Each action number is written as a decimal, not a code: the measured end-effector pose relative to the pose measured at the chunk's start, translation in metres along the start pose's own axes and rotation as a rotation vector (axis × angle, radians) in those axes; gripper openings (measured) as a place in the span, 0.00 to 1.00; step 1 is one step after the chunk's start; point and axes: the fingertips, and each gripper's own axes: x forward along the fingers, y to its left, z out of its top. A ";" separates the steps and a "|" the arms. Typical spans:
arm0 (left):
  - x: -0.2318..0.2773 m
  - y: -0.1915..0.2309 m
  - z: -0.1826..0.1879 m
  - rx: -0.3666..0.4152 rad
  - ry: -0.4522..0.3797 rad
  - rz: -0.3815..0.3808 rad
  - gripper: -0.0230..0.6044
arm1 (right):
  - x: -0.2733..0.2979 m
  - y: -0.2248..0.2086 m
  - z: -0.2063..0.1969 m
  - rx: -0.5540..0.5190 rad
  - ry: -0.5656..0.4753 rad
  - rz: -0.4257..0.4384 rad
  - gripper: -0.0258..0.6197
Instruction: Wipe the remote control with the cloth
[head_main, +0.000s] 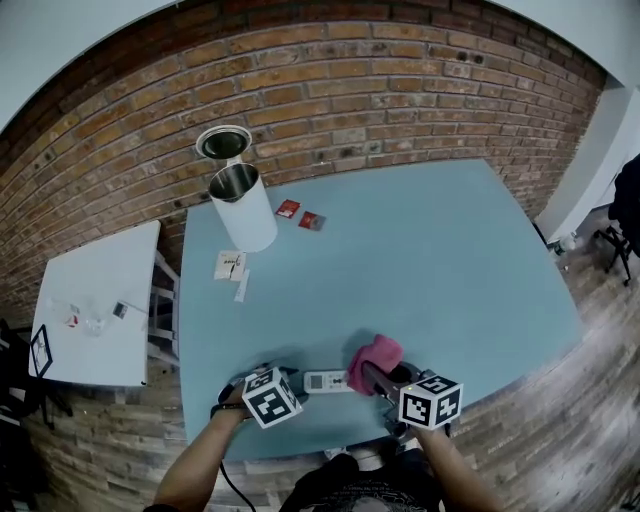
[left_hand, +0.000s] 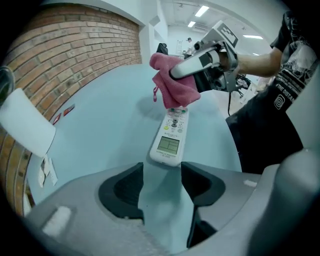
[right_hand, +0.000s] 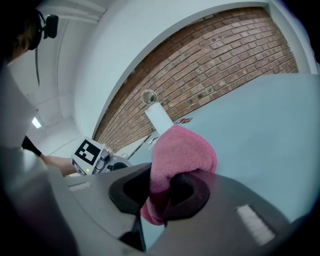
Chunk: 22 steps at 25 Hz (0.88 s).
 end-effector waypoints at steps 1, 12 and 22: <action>-0.004 0.002 -0.001 -0.052 -0.020 0.020 0.41 | -0.002 0.002 0.003 -0.011 -0.006 -0.001 0.14; -0.066 -0.002 0.064 -0.530 -0.447 0.299 0.04 | -0.024 0.030 0.027 -0.258 -0.016 0.023 0.14; -0.099 -0.031 0.129 -0.706 -0.690 0.511 0.04 | -0.067 0.049 0.045 -0.396 -0.063 0.046 0.14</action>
